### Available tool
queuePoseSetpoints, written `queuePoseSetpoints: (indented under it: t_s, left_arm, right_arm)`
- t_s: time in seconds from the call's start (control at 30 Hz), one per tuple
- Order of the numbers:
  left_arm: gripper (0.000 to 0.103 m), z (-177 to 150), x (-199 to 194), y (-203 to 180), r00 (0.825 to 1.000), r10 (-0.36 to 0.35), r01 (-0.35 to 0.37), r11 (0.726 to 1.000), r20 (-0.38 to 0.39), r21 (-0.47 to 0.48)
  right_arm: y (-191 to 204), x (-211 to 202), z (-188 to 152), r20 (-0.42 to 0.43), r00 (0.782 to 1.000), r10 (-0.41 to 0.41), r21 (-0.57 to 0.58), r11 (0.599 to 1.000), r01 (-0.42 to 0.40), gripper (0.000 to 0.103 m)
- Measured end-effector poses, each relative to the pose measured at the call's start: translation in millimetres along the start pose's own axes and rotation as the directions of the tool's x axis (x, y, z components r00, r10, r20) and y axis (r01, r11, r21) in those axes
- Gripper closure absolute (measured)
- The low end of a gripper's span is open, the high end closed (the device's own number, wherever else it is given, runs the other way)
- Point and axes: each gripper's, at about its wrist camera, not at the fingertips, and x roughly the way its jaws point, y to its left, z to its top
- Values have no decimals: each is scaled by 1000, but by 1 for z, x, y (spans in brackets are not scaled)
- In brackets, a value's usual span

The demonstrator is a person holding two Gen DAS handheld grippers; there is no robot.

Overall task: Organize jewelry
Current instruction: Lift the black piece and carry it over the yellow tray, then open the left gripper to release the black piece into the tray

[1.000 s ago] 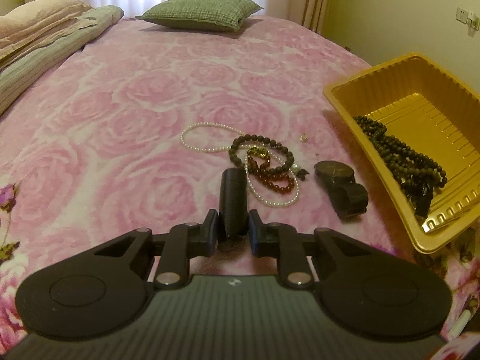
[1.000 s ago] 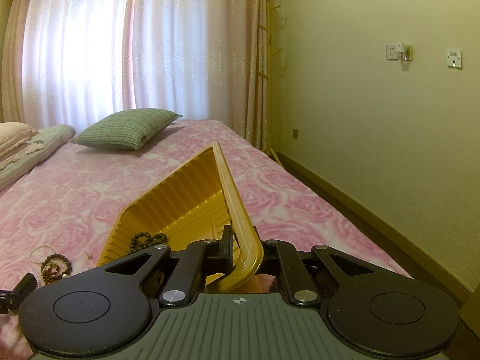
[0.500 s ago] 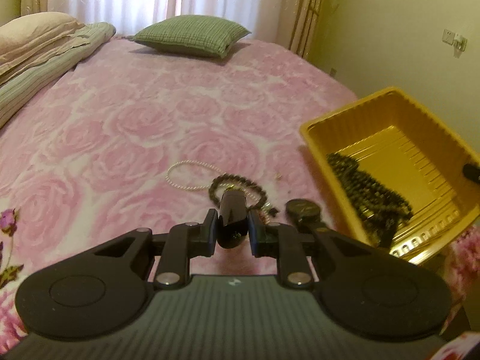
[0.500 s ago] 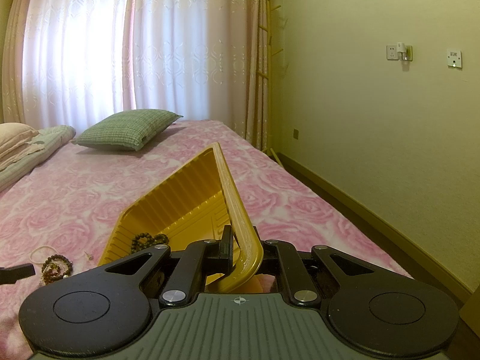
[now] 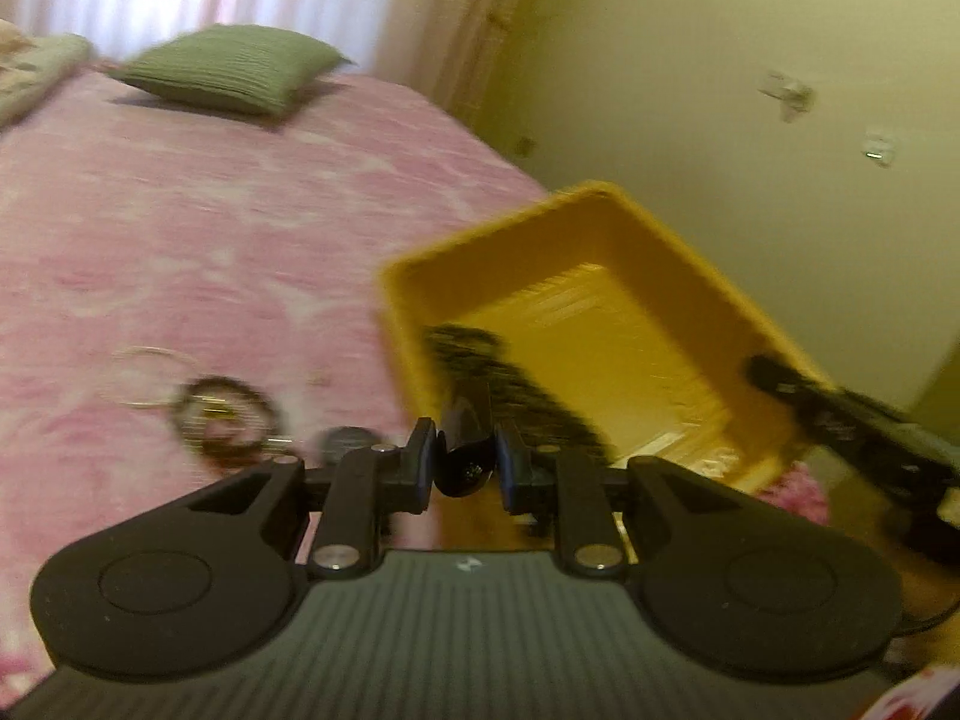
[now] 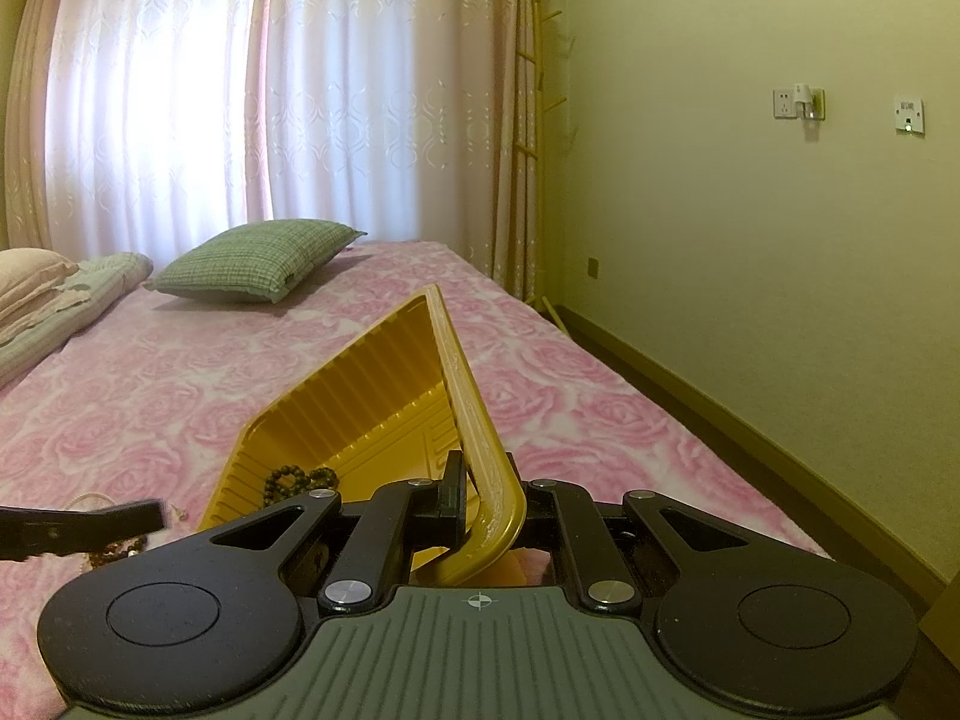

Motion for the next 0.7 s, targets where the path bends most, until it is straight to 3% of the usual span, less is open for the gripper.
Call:
queuePoseSetpoints:
  t_s: [0.17, 0.37, 0.53, 0.7]
  left_arm:
    - [85, 0, 15, -22, 992, -117, 119, 992, -36, 39]
    - [84, -3, 29, -38, 980, -176, 184, 979, -88, 90]
    - [83, -4, 28, -32, 986, -146, 153, 984, -79, 90]
    - [83, -2, 13, -5, 998, -57, 58, 997, -25, 57]
  right_arm:
    - [2, 0, 0, 0, 1000, 0, 2, 1000, 0, 94]
    - [2, 0, 0, 0, 1000, 0, 2, 1000, 0, 94]
    - [3, 0, 0, 0, 1000, 1, 2, 1000, -1, 94]
    - [3, 1, 0, -1, 1000, 0, 3, 1000, 0, 94]
